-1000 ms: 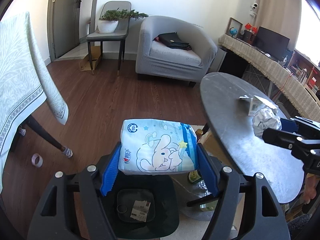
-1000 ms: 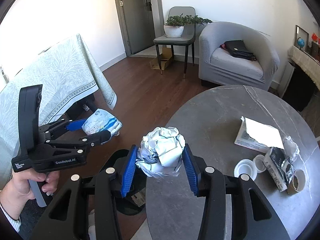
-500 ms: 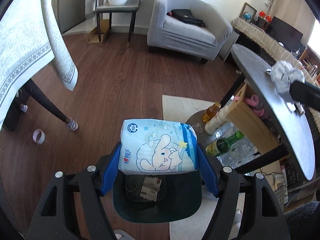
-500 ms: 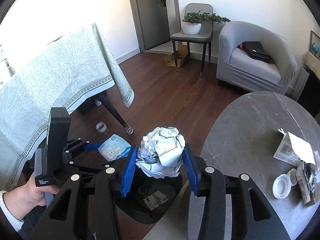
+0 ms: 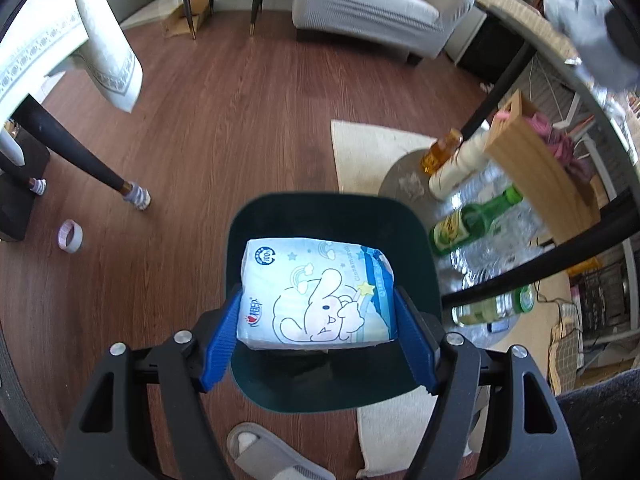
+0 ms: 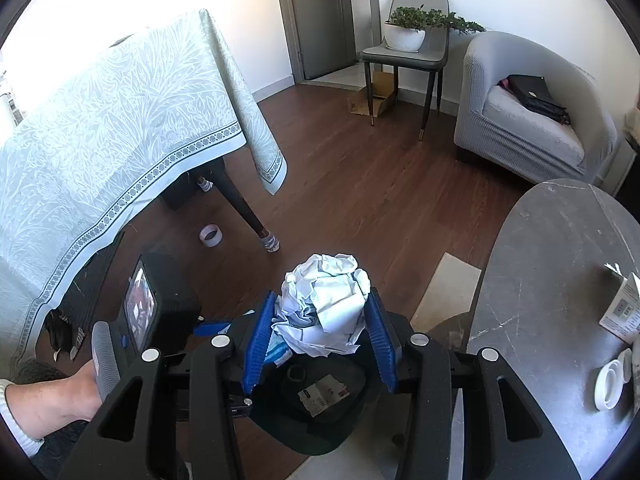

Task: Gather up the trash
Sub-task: 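Drop the diaper pack into the bin while the right tool carries the paper ball over, then open the right tool over the green bin to drop the paper ball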

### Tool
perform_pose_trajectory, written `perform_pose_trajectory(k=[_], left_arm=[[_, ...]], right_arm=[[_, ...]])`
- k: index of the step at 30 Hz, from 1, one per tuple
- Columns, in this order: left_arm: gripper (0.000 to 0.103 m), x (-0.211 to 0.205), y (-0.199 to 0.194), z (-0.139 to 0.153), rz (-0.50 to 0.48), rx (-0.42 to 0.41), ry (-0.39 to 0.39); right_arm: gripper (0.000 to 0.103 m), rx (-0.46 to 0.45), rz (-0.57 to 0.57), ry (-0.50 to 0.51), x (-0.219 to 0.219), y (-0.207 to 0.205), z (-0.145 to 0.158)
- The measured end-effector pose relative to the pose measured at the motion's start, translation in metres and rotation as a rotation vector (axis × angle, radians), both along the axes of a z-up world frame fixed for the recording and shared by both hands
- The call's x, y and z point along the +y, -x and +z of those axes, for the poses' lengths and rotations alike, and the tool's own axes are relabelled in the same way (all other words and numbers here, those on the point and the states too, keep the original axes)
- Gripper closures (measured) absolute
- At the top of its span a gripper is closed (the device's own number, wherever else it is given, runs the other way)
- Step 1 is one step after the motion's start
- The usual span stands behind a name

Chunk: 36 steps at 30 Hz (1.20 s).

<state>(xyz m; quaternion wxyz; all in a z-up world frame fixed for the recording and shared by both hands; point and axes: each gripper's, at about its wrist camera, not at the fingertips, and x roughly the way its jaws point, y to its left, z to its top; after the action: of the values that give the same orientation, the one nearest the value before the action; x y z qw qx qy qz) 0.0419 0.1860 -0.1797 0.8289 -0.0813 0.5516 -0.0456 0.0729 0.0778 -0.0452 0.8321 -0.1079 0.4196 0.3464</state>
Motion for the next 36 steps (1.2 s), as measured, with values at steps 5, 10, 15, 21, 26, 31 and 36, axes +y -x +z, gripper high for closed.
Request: perform_pose_trajectory(k=[5, 10, 15, 21, 26, 31, 36], left_arm=[[0.027, 0.003, 0.002, -0.012, -0.005, 0.04, -0.005], [0.027, 0.009, 0.004, -0.006, 0.004, 0.023, 0.0], [0.027, 0.01, 0.006, 0.002, -0.001, 0.0, -0.008], [0.027, 0.011, 0.007, 0.005, -0.011, -0.003, 0.008], [0.023, 0.01, 0.006, 0.006, -0.015, -0.005, 0.016], [0.026, 0.008, 0.007, 0.012, -0.016, -0.03, -0.005], [0.04, 0.015, 0.01, 0.031, -0.001, -0.085, -0.009]], right_arm=[[0.057, 0.019, 0.003, 0.016, 0.005, -0.003, -0.009], [0.057, 0.033, 0.014, 0.027, 0.013, -0.004, -0.017], [0.057, 0.045, 0.02, 0.04, 0.02, -0.004, -0.025], [0.057, 0.048, 0.02, 0.047, 0.023, -0.005, -0.029], [0.057, 0.053, 0.022, 0.056, 0.027, -0.007, -0.032], [0.057, 0.059, 0.022, 0.065, 0.03, -0.007, -0.037], [0.057, 0.083, 0.021, 0.081, 0.033, -0.009, -0.048]])
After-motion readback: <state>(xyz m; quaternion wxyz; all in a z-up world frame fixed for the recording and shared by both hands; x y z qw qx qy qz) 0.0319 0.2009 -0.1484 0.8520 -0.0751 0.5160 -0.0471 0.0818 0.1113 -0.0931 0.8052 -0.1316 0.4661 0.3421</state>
